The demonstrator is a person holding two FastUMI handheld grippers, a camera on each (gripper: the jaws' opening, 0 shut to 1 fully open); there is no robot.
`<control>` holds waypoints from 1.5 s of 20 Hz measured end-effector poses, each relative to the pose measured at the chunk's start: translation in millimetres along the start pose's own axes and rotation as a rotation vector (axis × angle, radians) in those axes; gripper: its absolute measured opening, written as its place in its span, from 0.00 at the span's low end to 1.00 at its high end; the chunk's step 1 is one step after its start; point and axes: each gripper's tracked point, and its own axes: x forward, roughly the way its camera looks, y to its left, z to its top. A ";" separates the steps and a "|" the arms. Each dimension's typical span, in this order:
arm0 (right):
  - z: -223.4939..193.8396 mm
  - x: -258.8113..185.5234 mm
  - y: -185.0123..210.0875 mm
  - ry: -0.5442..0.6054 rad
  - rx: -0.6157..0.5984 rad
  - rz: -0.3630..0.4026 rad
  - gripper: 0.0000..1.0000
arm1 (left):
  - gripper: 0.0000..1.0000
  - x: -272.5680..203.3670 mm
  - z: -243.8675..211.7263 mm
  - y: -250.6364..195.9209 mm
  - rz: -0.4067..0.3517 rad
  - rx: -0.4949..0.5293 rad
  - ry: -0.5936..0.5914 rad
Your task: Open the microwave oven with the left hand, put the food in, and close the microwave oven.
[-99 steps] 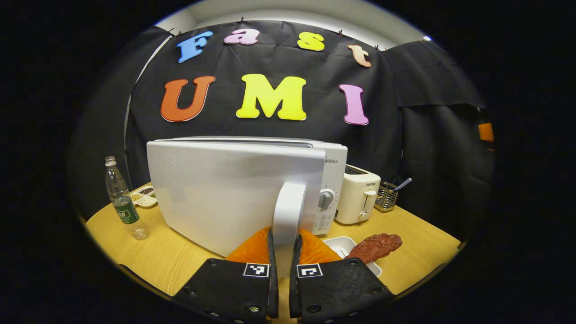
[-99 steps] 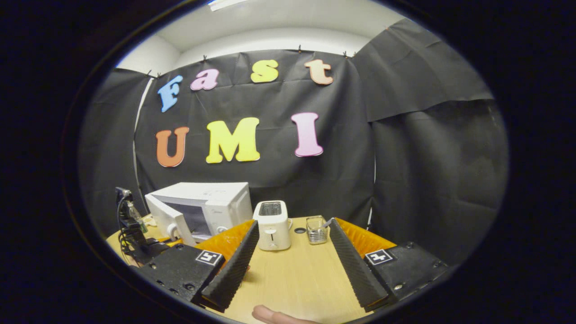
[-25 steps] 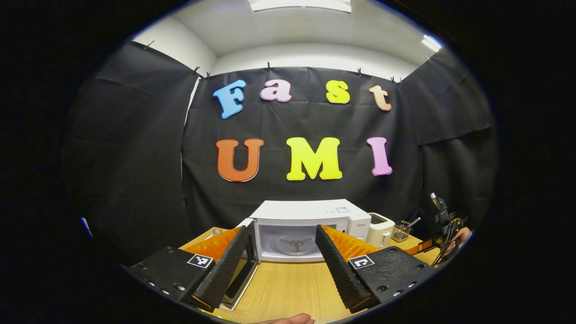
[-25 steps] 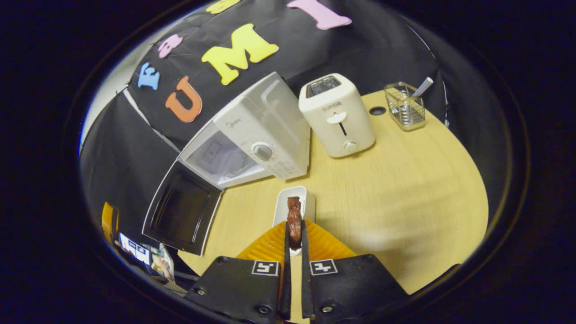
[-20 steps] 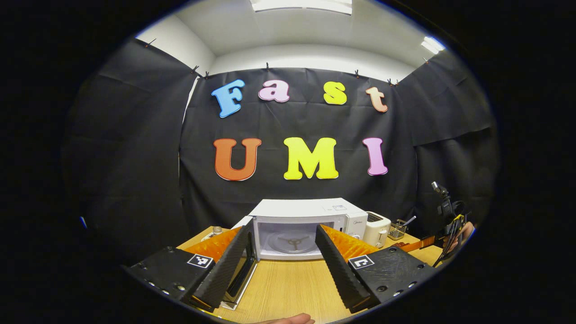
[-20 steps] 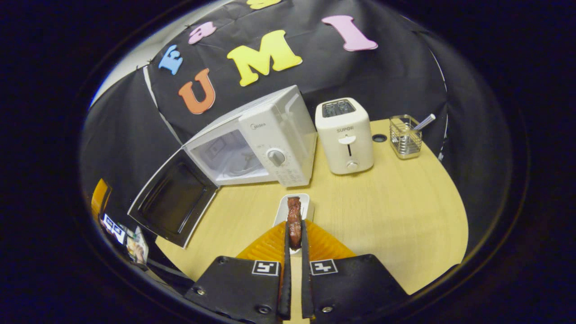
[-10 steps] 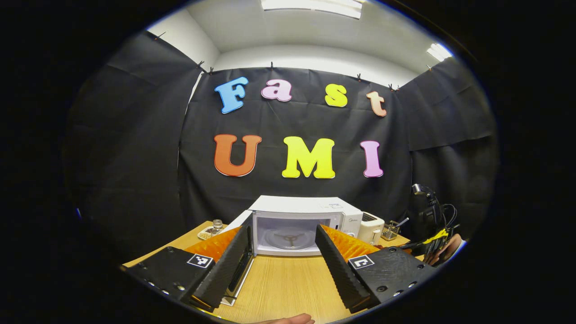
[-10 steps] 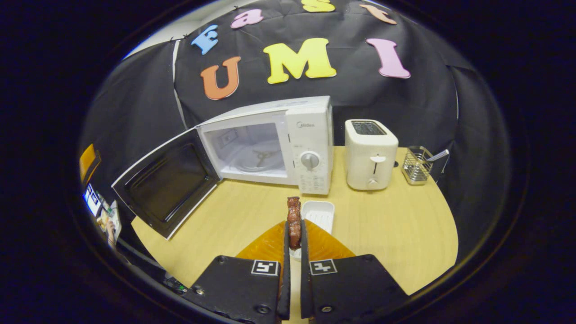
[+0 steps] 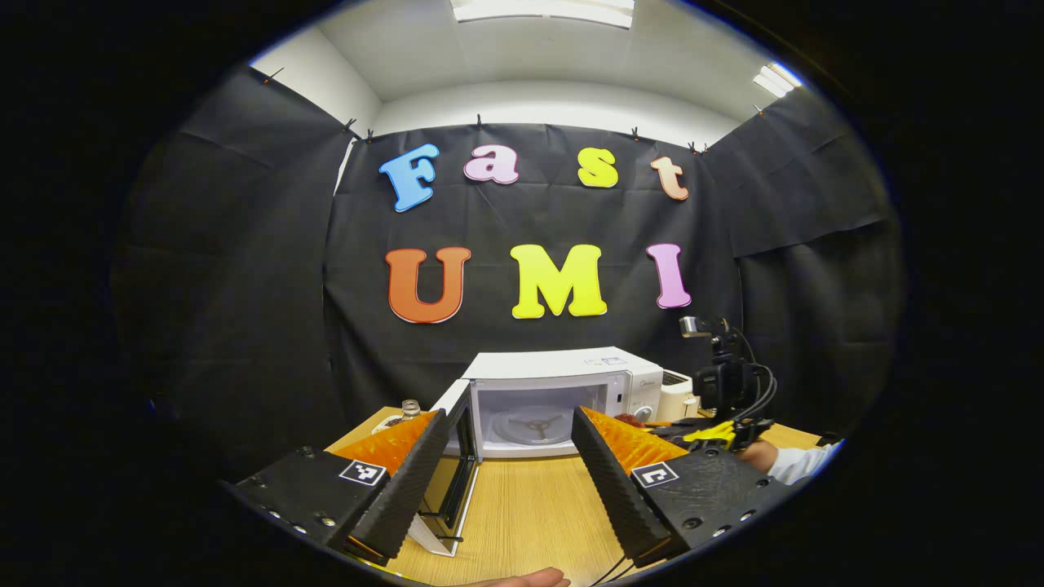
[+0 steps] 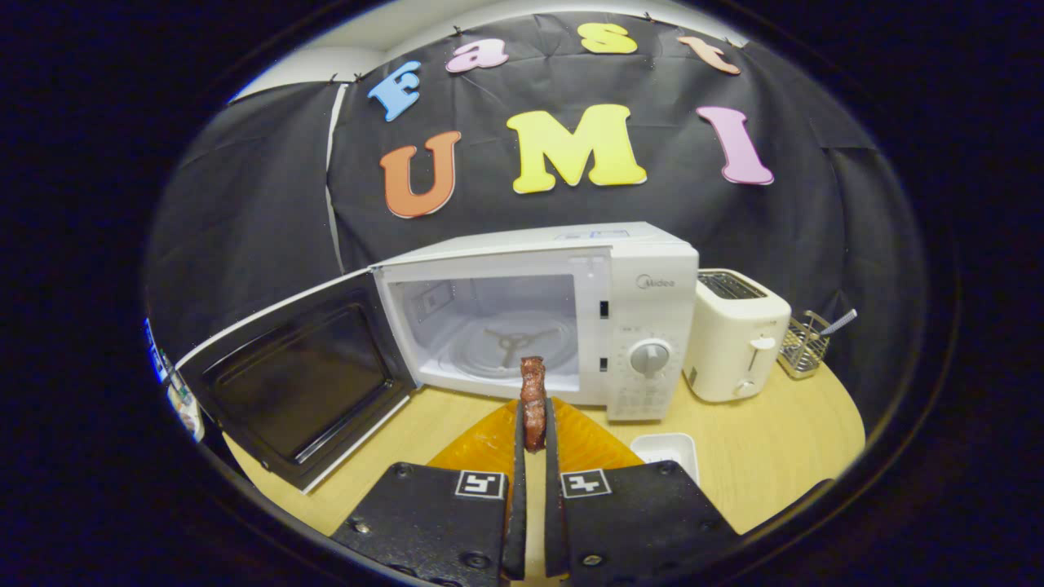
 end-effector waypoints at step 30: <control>31.9 213.4 57.4 -0.231 0.682 -0.166 0.12 | 0.94 5.1 -63.2 78.9 0.111 -0.041 0.115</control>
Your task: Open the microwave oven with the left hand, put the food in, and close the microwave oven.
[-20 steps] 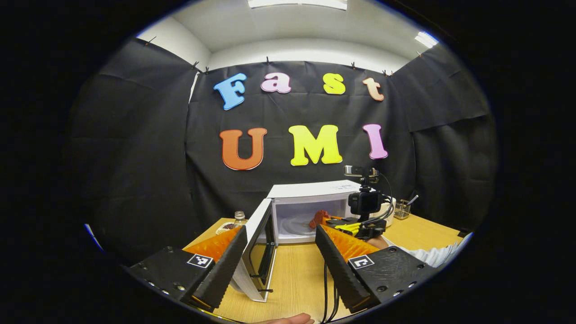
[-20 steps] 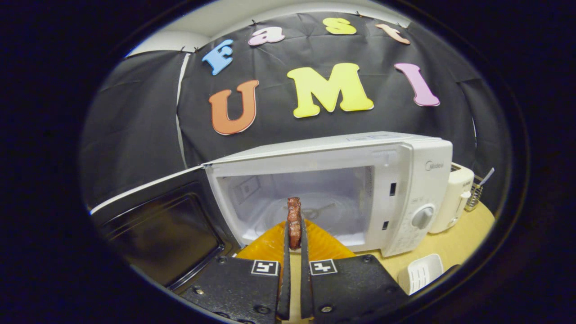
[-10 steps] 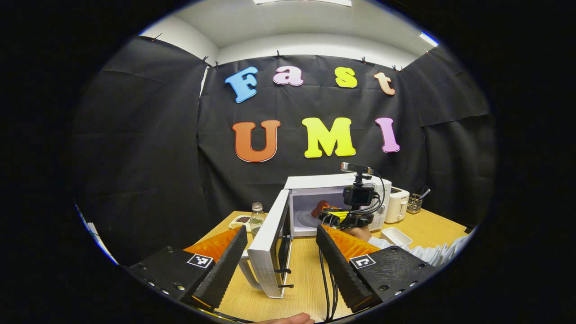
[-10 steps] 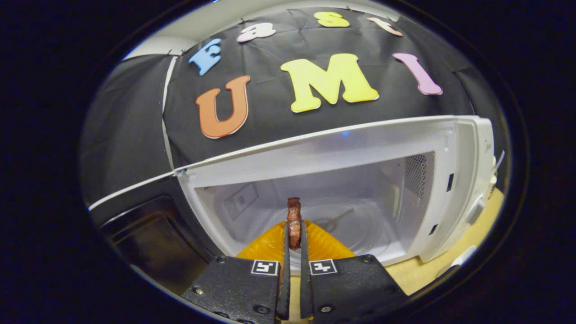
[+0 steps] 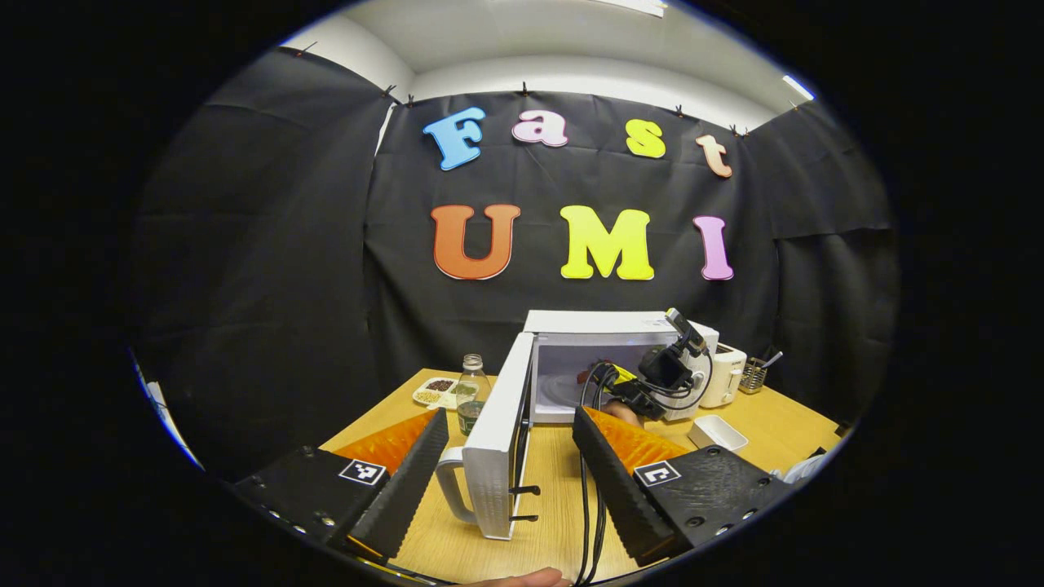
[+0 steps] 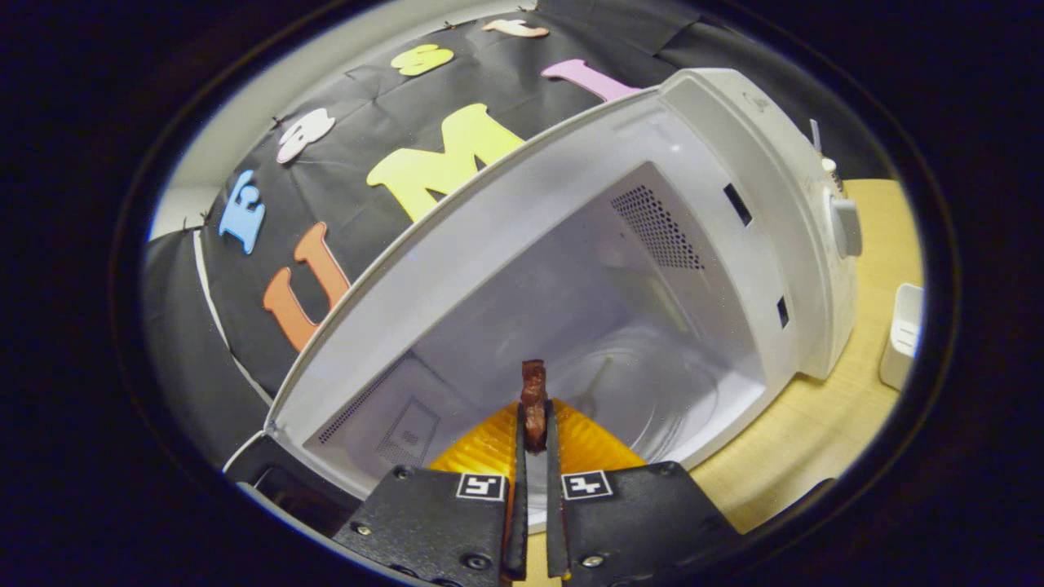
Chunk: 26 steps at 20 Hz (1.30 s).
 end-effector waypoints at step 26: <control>57.6 -140.3 -20.2 -0.007 -0.256 0.139 0.99 | 0.95 -17.8 -16.3 55.7 0.125 0.005 -0.023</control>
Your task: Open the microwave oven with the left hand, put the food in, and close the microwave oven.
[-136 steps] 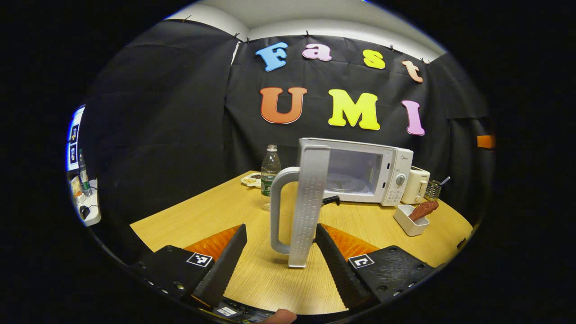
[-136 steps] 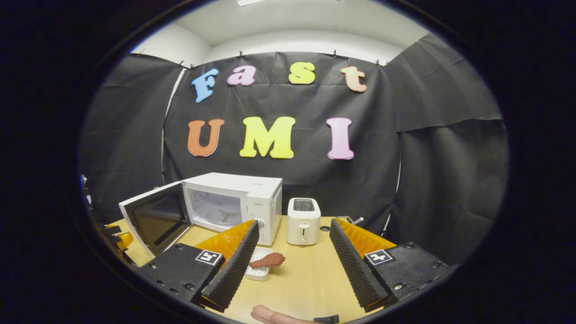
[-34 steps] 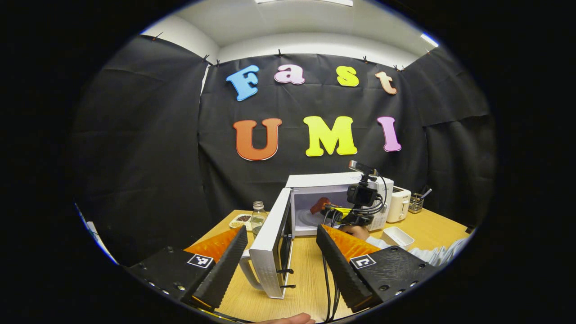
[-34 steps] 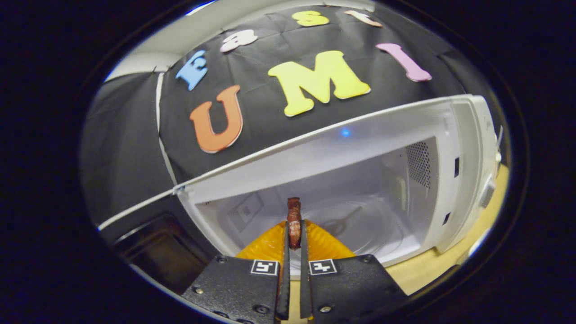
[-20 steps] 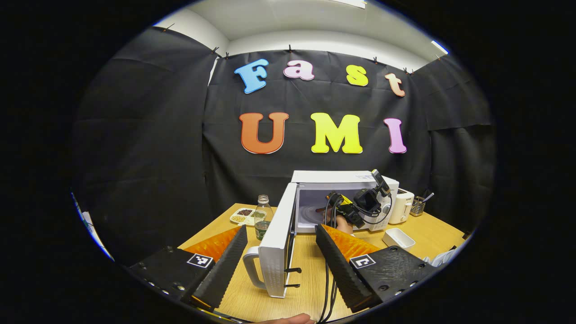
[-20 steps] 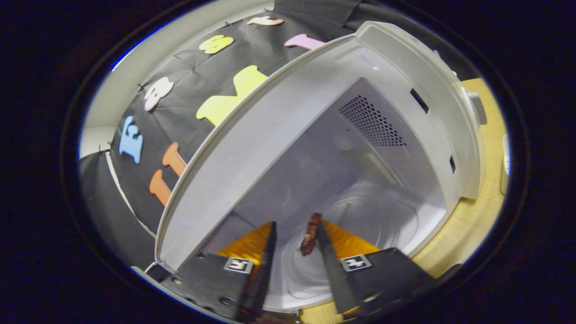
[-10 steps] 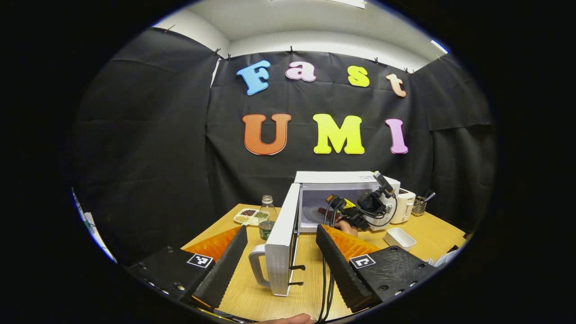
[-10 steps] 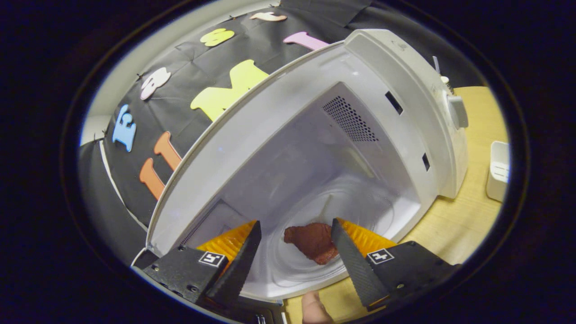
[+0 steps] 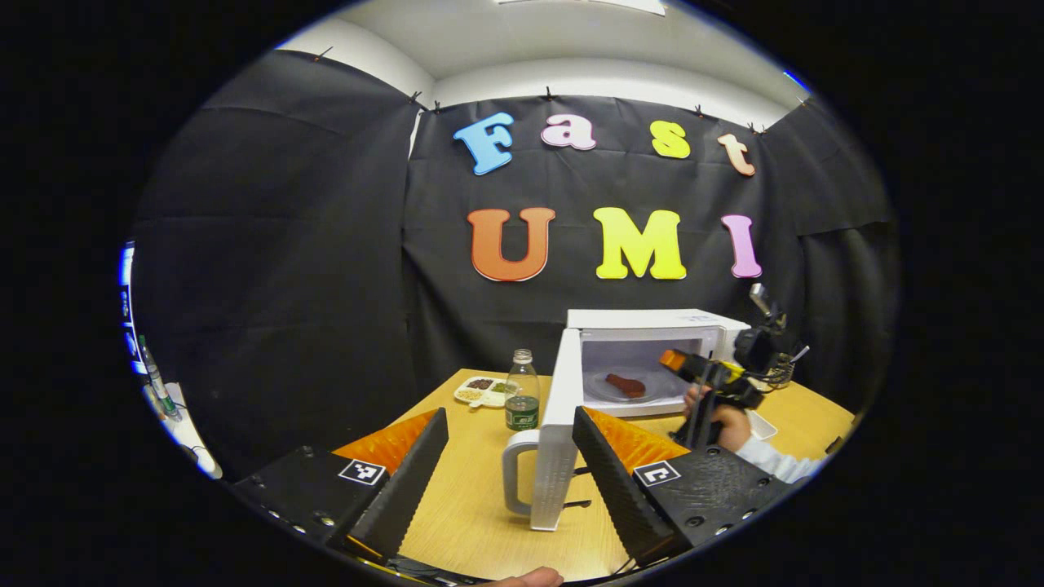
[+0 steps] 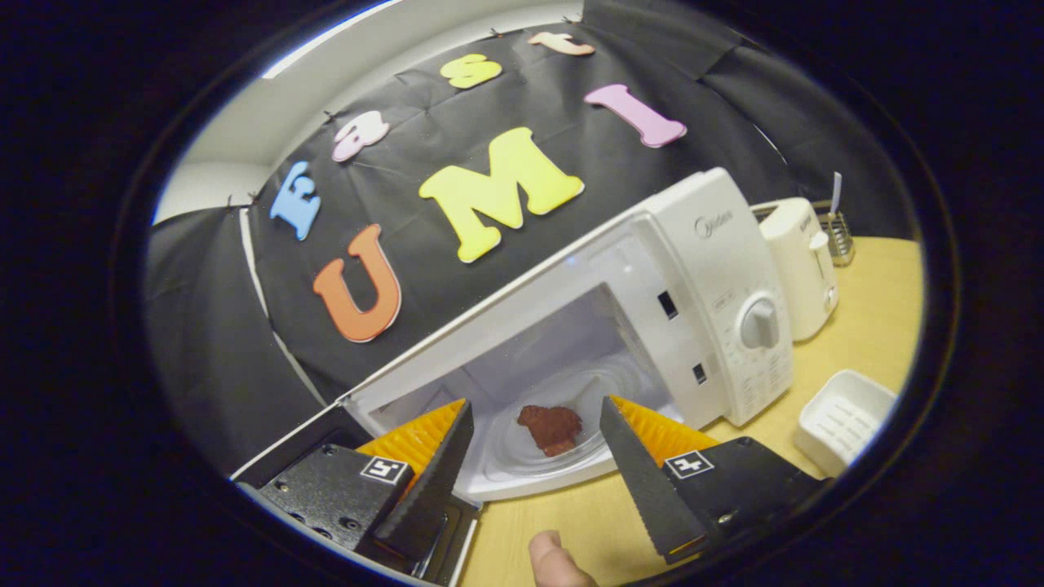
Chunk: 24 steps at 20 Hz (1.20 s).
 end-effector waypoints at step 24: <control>169.7 -215.6 -59.3 -0.138 -0.457 0.008 0.99 | 0.00 48.1 -73.1 20.7 0.023 -0.098 0.114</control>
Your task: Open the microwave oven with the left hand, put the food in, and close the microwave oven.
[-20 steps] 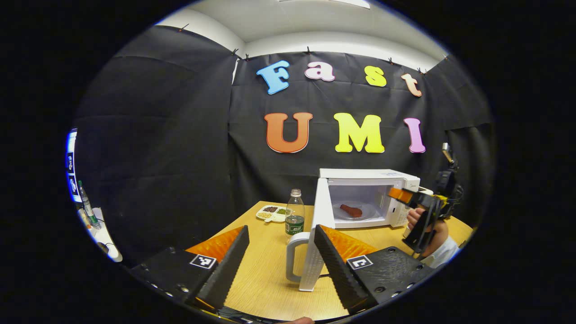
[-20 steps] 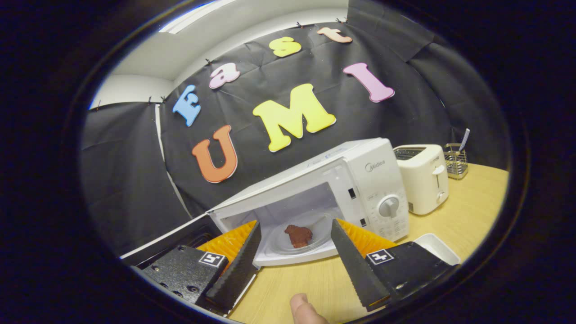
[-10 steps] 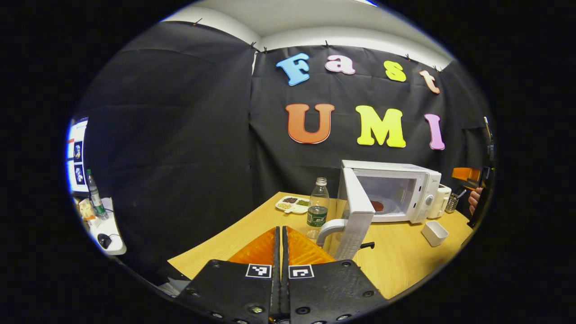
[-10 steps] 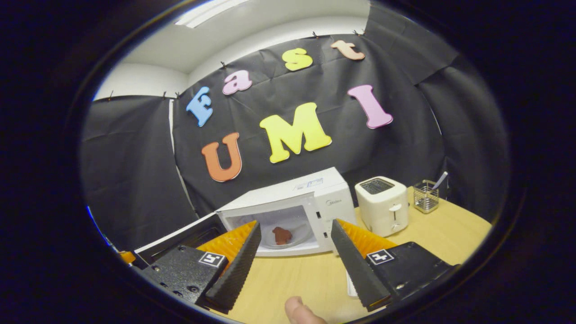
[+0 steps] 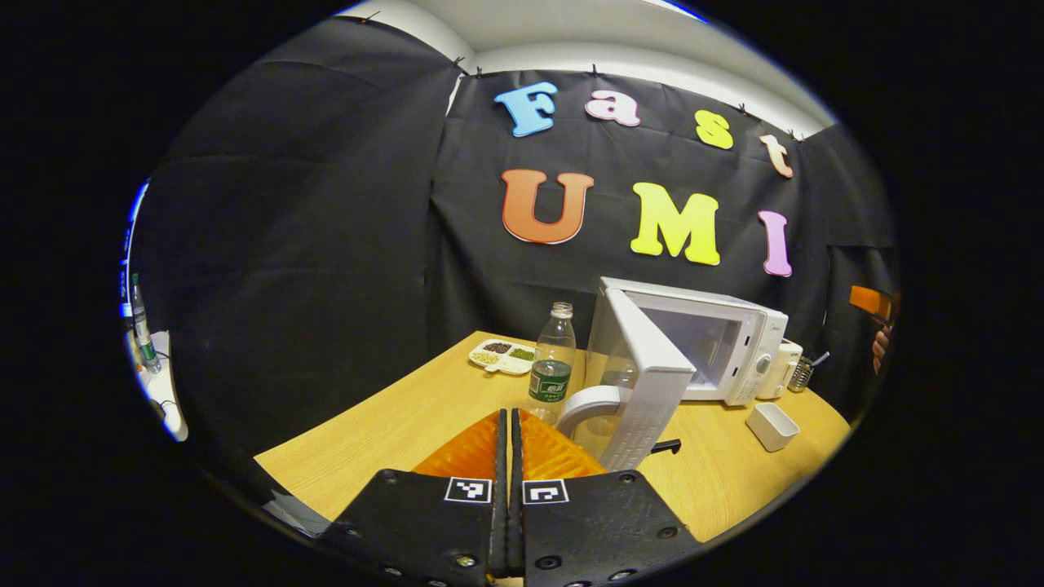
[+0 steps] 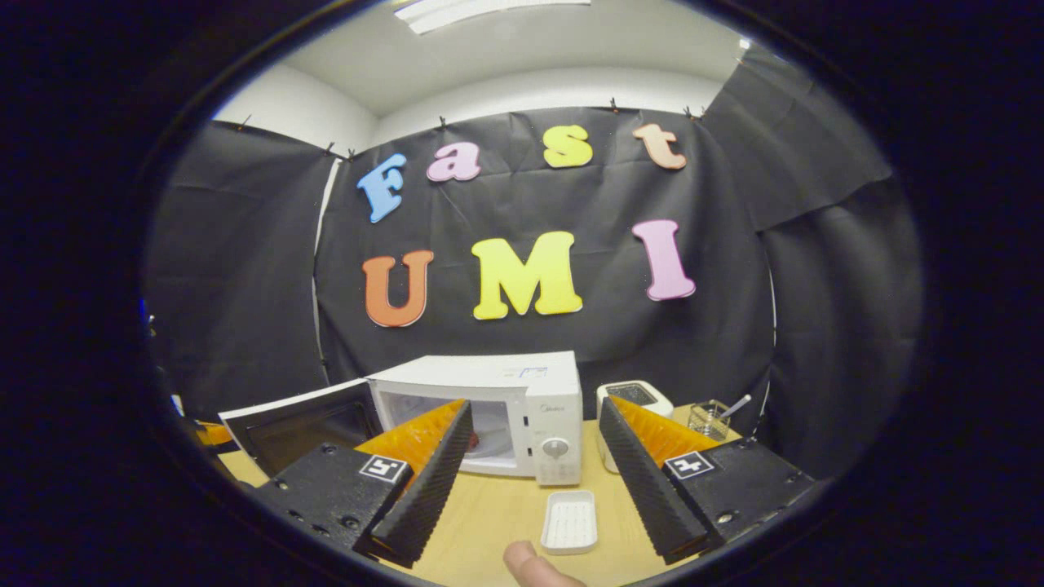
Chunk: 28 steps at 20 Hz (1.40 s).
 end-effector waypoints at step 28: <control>-3.5 -7.1 -50.3 -0.017 0.031 -0.055 0.99 | 0.00 34.5 -15.2 -234.9 -0.632 0.009 0.024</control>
